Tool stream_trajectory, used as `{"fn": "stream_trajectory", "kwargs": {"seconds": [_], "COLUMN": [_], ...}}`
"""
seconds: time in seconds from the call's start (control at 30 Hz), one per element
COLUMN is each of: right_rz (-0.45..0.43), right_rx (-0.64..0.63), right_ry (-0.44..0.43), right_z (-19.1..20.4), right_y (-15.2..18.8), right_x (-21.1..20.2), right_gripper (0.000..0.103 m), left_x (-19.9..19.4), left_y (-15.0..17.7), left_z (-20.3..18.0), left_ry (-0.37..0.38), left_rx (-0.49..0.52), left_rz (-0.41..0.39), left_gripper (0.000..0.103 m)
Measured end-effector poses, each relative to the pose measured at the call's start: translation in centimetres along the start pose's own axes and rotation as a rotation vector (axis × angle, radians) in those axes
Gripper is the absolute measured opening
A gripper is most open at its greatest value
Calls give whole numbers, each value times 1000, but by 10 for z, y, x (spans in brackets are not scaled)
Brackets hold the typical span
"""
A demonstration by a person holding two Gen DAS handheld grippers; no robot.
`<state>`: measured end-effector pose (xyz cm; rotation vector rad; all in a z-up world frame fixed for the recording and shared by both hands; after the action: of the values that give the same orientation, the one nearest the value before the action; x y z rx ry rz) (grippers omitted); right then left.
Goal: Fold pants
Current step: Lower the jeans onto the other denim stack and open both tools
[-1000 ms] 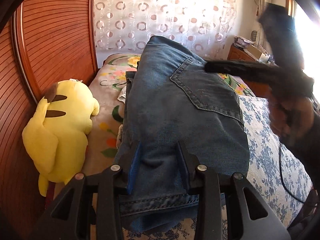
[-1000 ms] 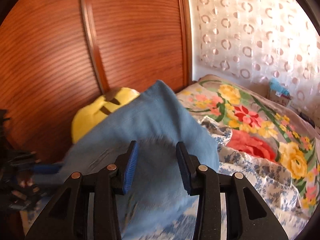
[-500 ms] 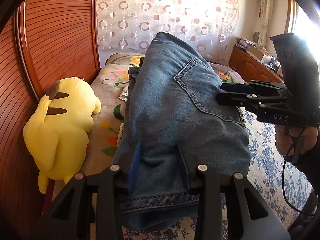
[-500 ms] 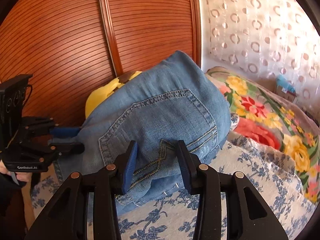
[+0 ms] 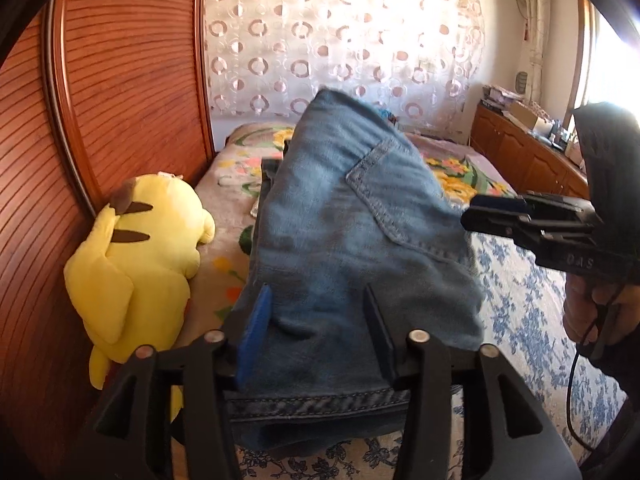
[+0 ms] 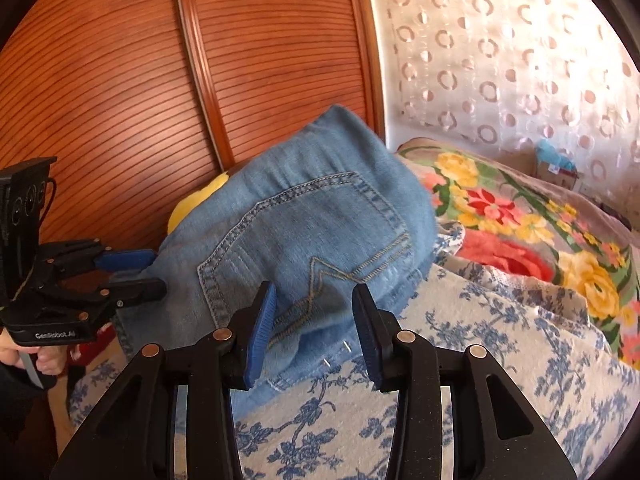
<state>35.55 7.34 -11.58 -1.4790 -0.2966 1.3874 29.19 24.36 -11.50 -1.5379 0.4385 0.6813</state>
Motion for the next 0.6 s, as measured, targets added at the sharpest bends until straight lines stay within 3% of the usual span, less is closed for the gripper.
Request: {"fn": "stream_trajectory", "kwargs": {"seconds": [0.03,0.17,0.23,0.33,0.6], "right_rz": [-6,-20,-25,-37,-74], "right_rx": [2,18,23,28,35], "right_ry": [2,14,26,41,82], "right_z": [0,-4,-6,-10,-17], "right_y": [1,6,9,13,22], "right_x": [-5,-20,-29,-41,-77], "right_gripper": [39,39,39,39,39], "left_x": [-3,-16,-22,-34,-63], "left_y": [-1,-9,-13,-21,-37], "left_z": [-1,-11,-16,-22,-43], "left_ry": [-4,0,4,20,17], "left_rx": [-1,6,-3,-25,-25], "left_rz": [-11,-42,-65,-108,-186], "left_gripper": [62,66,79,88,96]}}
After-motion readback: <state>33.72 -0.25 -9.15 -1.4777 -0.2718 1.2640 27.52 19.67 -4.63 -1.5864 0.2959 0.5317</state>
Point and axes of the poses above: each gripper's, at about its wrist camera, not at the fingertips, and x roughly the way its jaws point, z to its left, y to its underside, the point moved 9 cm from there along x, roughly the way its jaws point, and after that the axes turned 8 degrees about -y, right-handed, at the moved point
